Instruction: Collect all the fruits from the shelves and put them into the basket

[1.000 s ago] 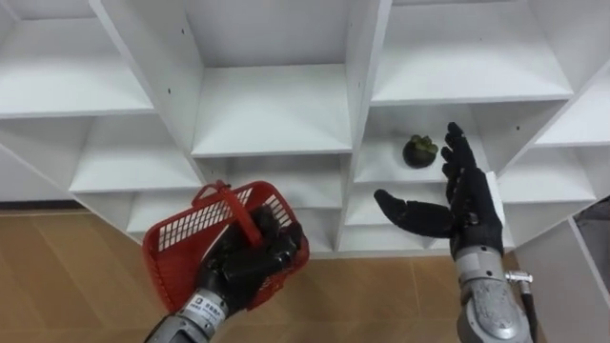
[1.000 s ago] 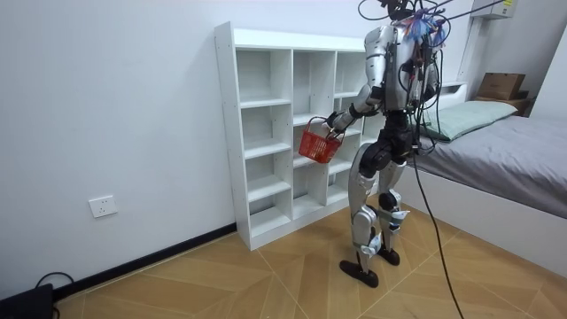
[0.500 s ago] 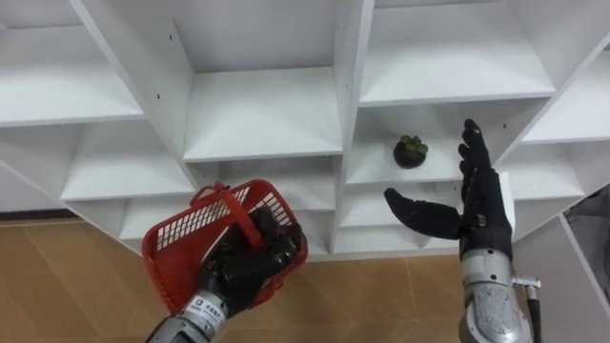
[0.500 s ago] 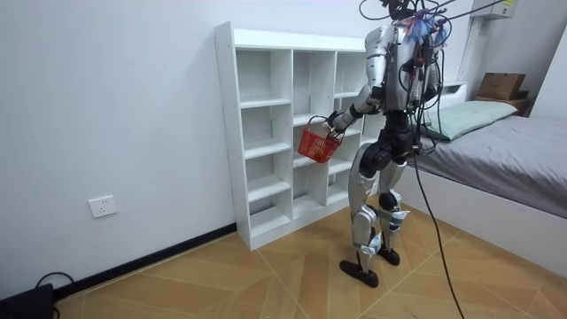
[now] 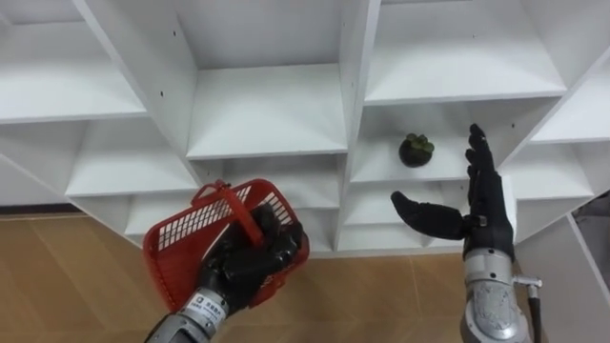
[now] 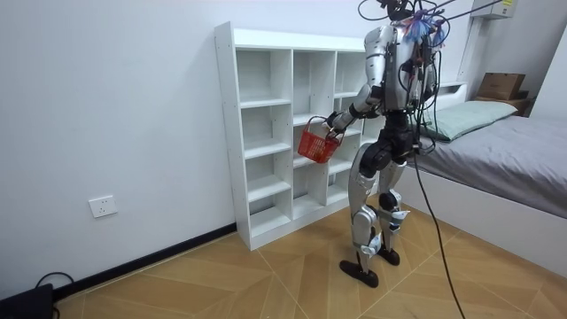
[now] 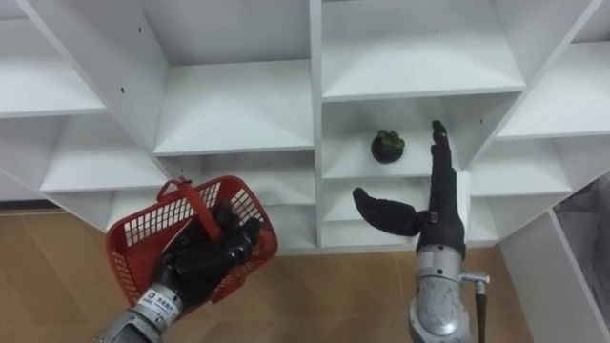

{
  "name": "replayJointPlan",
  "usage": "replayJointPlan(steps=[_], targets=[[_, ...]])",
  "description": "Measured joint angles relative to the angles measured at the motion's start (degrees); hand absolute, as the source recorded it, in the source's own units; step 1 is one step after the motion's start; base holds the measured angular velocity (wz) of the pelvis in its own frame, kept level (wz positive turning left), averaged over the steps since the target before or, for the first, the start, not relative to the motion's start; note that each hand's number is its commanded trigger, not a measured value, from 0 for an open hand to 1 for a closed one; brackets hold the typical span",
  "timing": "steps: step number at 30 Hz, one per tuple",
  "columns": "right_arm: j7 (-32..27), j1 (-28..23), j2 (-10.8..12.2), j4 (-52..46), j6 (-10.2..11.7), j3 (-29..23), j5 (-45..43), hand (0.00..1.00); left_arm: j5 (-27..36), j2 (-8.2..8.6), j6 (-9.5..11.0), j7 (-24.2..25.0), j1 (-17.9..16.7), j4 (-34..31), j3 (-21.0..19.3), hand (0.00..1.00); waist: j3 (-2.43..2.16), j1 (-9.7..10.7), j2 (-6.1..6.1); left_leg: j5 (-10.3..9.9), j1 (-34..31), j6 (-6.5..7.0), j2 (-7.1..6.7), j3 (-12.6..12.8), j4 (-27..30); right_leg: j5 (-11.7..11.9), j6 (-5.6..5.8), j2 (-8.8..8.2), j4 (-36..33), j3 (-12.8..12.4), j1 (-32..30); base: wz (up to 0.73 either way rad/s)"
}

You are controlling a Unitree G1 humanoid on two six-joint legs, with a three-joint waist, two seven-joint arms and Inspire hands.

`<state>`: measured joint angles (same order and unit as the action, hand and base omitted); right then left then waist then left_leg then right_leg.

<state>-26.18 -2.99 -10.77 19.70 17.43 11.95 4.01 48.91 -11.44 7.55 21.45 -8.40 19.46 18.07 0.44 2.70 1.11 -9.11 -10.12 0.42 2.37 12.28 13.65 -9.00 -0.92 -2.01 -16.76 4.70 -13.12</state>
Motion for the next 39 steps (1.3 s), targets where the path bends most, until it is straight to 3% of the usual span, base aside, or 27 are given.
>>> replayJointPlan(steps=[14,21,25,39], targets=[[-2.54,4.46,-1.72,2.86,0.04,-0.80,0.18,0.00,-0.84,-0.62,-0.05,-0.07,0.69,0.40,-0.06,1.00,0.29,-0.80,-0.01,0.03,-2.36,-0.01,0.01,-0.05,-0.05,0.03,-0.03,-0.08,-0.01,0.34,-2.14,0.00],[-2.66,7.40,-3.59,4.51,0.04,-2.36,0.39,0.00,-1.04,-0.87,-0.03,-0.76,2.37,2.89,-0.13,1.00,1.23,-1.36,-1.49,0.04,-2.79,-0.02,-0.02,-0.44,0.13,0.02,-0.03,-0.73,0.04,1.73,-2.23,0.04],[-2.63,8.40,-3.68,4.82,0.04,-2.35,0.42,0.00,-1.07,-0.96,-0.03,-0.87,3.24,3.97,-0.28,1.00,1.18,-1.37,-2.02,0.04,-4.29,0.00,-0.02,-0.96,1.11,0.08,-0.03,-0.85,0.06,2.48,-3.00,0.08],[-0.63,10.21,-3.69,9.60,-0.01,-1.90,0.41,0.00,-1.26,-0.78,-0.12,-0.64,5.72,8.25,-0.19,1.00,1.11,-1.81,-1.92,0.04,-5.56,0.00,0.05,-1.67,1.80,0.16,-0.16,-0.83,-0.16,3.36,-3.60,0.03]])
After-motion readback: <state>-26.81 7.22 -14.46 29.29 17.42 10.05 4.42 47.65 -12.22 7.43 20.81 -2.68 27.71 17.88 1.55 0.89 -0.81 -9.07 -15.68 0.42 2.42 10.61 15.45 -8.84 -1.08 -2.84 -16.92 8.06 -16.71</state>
